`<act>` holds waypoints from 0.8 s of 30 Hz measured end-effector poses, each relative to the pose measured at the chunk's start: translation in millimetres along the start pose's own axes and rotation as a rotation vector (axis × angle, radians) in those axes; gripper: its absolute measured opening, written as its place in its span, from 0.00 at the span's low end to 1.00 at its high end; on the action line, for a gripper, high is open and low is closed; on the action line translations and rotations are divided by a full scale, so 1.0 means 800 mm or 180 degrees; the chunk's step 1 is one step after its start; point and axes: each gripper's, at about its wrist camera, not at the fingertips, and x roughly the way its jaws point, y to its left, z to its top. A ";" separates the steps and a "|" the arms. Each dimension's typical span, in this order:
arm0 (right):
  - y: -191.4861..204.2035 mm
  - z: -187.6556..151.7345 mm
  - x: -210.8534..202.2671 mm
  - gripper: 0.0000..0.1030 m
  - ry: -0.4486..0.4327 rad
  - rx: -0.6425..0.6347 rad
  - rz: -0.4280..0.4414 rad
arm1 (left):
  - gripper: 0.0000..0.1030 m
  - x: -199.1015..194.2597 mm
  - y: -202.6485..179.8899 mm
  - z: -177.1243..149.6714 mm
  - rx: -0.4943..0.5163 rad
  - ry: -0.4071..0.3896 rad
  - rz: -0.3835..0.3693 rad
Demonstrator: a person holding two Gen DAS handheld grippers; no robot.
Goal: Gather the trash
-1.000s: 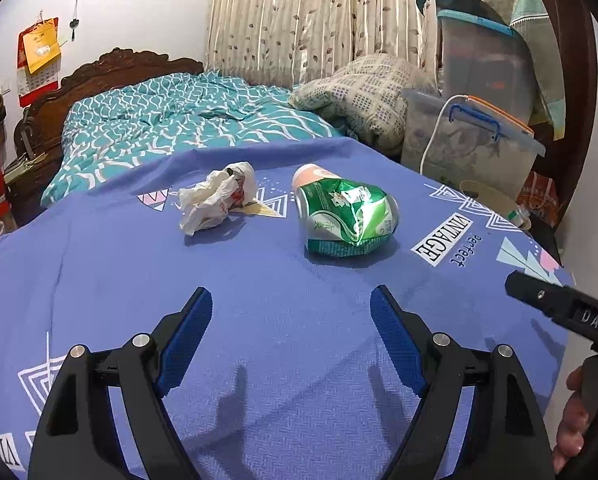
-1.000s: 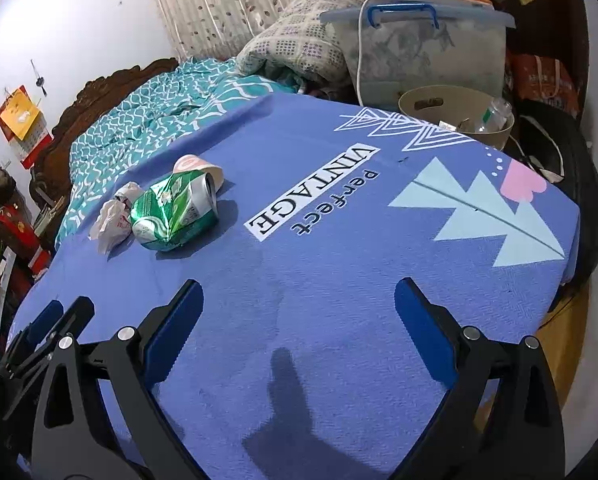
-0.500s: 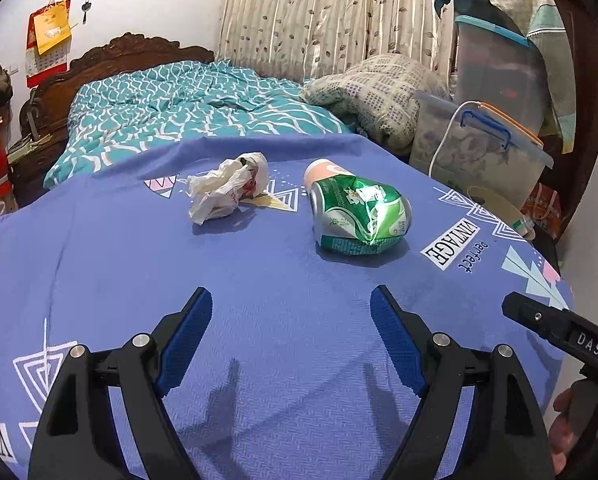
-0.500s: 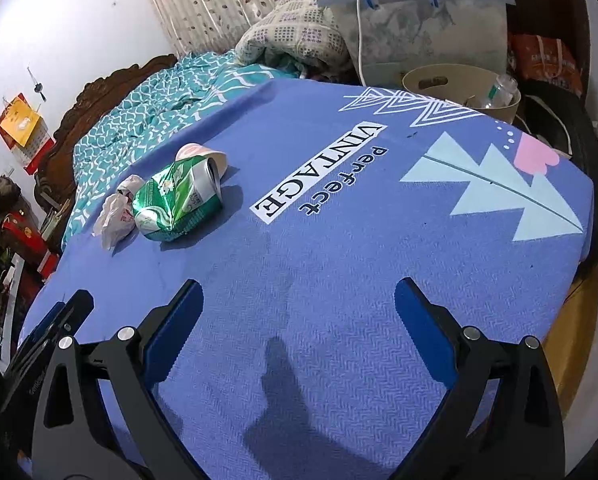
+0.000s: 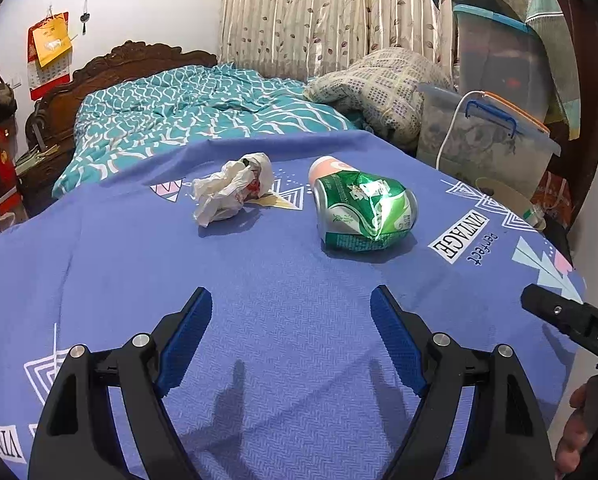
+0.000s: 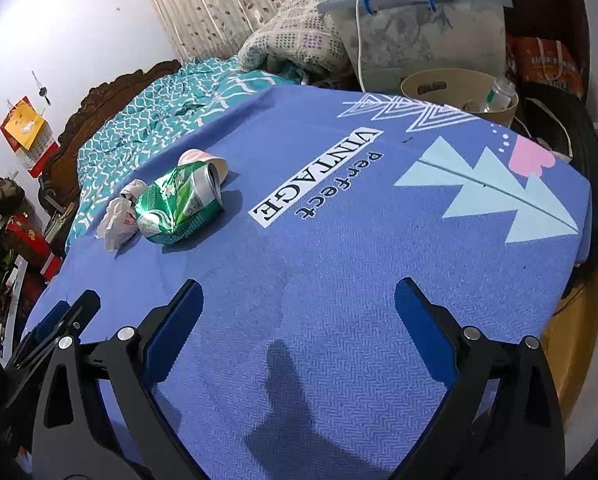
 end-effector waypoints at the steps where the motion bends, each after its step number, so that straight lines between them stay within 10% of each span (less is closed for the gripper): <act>1: 0.000 0.000 0.000 0.93 -0.0004 -0.0005 0.0006 | 0.75 0.000 0.000 0.000 0.0000 0.0002 0.0006; 24: 0.008 -0.007 0.005 0.93 0.0098 -0.0122 0.0095 | 0.76 -0.001 0.005 0.000 -0.0064 0.0005 0.0107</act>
